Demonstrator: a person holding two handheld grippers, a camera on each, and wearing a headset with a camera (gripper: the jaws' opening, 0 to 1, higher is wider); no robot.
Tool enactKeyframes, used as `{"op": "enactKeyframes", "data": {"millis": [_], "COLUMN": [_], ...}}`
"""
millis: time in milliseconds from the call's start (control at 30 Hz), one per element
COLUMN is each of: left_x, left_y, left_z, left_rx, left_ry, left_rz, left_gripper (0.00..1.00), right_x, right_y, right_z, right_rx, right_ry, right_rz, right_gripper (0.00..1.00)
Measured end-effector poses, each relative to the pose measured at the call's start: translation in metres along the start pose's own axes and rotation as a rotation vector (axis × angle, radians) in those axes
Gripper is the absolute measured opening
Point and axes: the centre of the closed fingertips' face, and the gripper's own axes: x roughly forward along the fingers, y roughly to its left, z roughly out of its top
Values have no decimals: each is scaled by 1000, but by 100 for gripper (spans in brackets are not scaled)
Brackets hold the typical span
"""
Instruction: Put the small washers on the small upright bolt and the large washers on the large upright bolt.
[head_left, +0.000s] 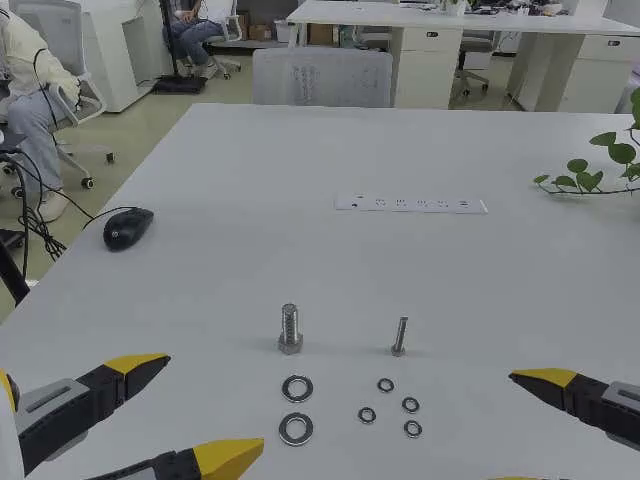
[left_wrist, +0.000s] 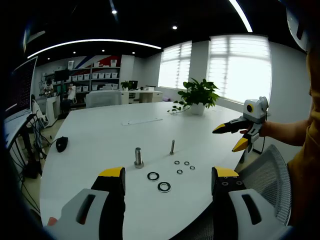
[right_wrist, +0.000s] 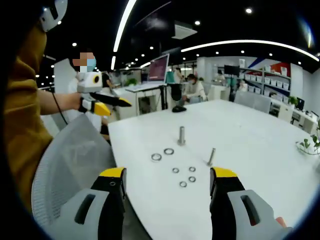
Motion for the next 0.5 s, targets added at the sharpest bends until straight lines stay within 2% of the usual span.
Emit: {"op": "enactKeyframes", "data": {"millis": [133, 500], "left_x": [-2, -6], "left_y": [2, -1], "left_z": [4, 0], "left_rx": [-1, -1], "left_ry": [-17, -12], "left_rz": [9, 8], "left_gripper": [69, 69], "right_x": [-1, 1], "right_y": [1, 8], "right_z": [1, 1], "right_rx": [-4, -11], "right_ry": [4, 10], "right_rz": [1, 11], "right_gripper": [69, 69]}}
